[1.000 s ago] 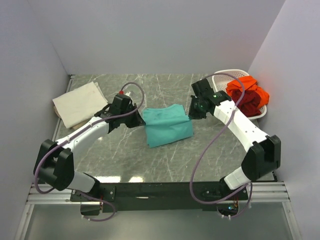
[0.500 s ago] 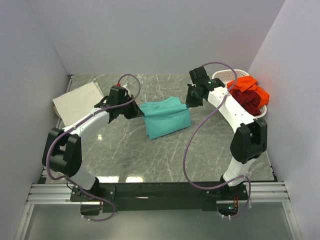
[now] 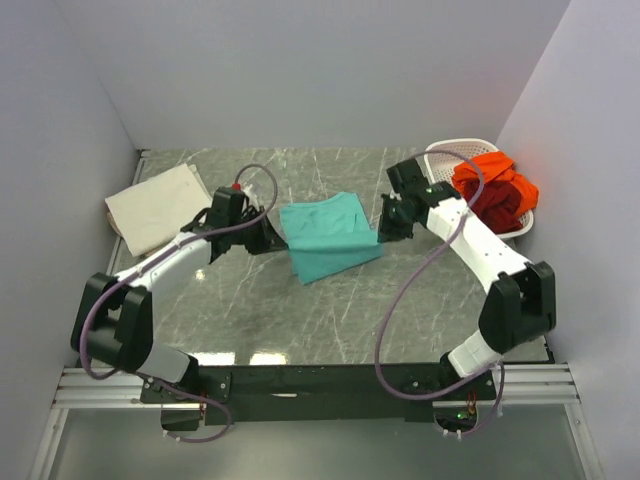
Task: Fold and stack the t-shirts
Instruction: Fold the tshirt
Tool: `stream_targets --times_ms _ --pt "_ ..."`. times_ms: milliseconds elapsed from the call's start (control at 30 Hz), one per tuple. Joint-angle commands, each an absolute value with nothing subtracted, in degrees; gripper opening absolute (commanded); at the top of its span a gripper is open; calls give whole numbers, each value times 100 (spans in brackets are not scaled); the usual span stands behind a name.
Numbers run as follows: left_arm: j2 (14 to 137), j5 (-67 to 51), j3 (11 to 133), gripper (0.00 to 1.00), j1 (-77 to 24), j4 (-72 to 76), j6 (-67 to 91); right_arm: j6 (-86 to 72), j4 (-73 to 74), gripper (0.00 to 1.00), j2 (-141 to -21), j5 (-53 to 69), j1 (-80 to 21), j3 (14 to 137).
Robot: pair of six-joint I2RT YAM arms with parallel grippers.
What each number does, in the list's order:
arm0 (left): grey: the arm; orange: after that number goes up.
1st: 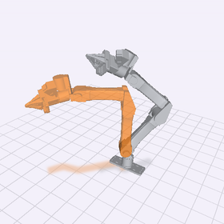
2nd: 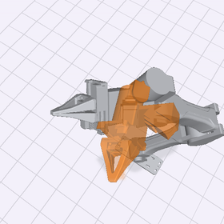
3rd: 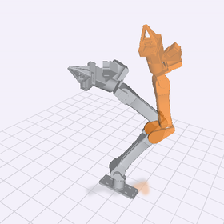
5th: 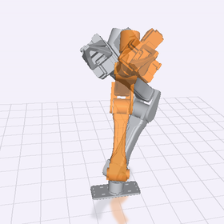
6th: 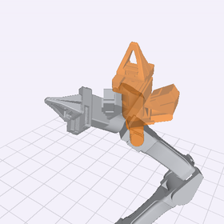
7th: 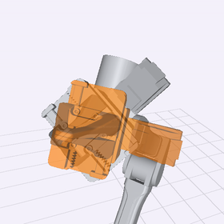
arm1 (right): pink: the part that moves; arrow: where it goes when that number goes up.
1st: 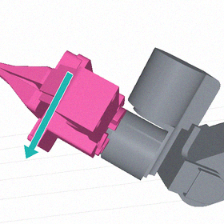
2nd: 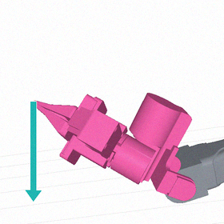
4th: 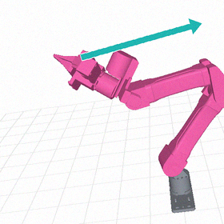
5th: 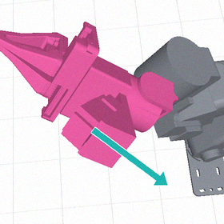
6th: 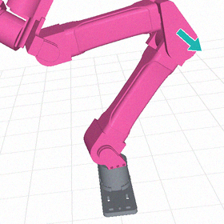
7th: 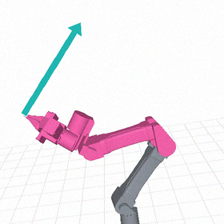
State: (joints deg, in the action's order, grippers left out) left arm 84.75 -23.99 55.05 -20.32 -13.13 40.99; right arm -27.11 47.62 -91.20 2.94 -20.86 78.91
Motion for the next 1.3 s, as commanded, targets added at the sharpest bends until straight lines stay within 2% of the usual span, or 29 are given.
stream_targets --times_ms 0,367,867,1100,1267 --pt "7964 -2566 5081 0 -2170 -1274 4025 -2935 4790 0 -8386 360 -2319 7184" --pt "6506 -1995 4008 0 -3207 -2012 4359 -4024 5168 0 -6971 334 -3427 5688" --pt "5538 -1266 3472 0 -4254 -3515 4904 -4956 5792 0 -5881 439 -4157 4835" --pt "5019 -1722 2980 0 -4666 -3709 5378 -5554 5958 0 -5494 536 -4736 4527" --pt "4537 -1512 3278 0 -5009 -4322 5791 -6168 6266 0 -5327 404 -5342 4780"
